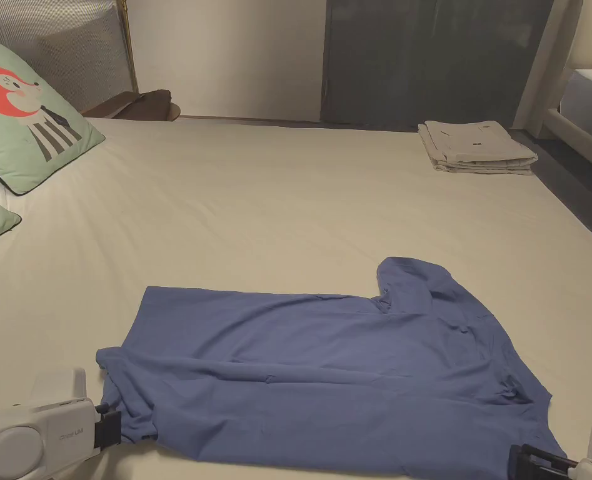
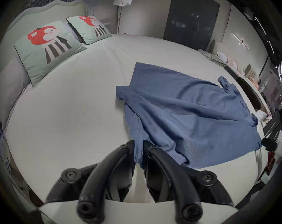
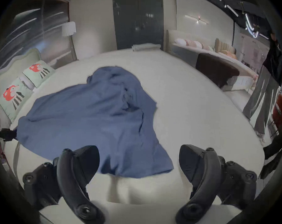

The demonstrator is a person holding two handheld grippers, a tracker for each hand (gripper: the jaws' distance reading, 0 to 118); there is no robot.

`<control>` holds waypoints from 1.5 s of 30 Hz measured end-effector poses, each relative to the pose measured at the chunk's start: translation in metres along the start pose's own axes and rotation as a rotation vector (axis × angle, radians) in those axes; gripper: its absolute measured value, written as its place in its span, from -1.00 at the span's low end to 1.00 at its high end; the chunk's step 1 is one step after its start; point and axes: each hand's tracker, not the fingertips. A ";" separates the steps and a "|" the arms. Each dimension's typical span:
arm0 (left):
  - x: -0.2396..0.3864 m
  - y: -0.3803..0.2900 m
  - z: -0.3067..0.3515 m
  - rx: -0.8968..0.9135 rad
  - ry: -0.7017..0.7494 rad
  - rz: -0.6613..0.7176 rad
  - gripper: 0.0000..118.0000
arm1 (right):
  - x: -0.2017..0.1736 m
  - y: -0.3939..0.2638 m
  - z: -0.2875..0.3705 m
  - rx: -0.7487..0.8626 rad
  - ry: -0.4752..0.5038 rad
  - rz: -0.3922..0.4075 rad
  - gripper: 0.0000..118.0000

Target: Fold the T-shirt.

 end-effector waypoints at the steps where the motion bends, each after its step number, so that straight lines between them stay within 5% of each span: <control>1: 0.000 0.000 0.002 -0.001 -0.002 0.002 -0.89 | 0.001 -0.001 -0.006 -0.034 0.010 0.005 0.67; 5: -0.004 -0.002 0.007 0.002 -0.008 0.012 -0.89 | 0.006 -0.003 -0.016 -0.078 0.037 0.000 -0.22; 6: -0.005 -0.002 0.008 0.000 -0.007 0.014 -0.89 | 0.007 -0.001 -0.012 -0.060 0.069 -0.004 -0.75; 10: -0.013 -0.003 0.021 -0.004 -0.014 0.042 -0.89 | 0.004 0.012 0.014 -0.029 0.123 0.013 -0.87; 21: -0.053 -0.040 0.069 -0.059 -0.033 0.160 -0.90 | 0.026 0.006 0.094 -0.023 0.120 -0.009 -0.87; 35: -0.069 -0.101 0.074 -0.127 -0.004 0.231 -0.88 | 0.026 -0.048 0.072 -0.158 0.049 0.032 -0.86; 37: -0.066 -0.100 0.075 -0.113 0.002 0.220 -0.35 | 0.027 -0.050 0.072 -0.143 0.051 0.028 -0.61; 39: -0.062 -0.097 0.078 -0.069 0.064 0.172 0.43 | 0.025 -0.048 0.075 -0.116 0.040 0.038 0.38; 40: -0.061 -0.096 0.082 -0.024 0.072 0.147 0.67 | 0.024 -0.046 0.079 -0.063 0.015 0.058 0.61; 45: -0.041 -0.067 0.112 0.255 0.042 0.127 0.71 | 0.012 -0.018 0.102 0.229 0.008 0.069 0.60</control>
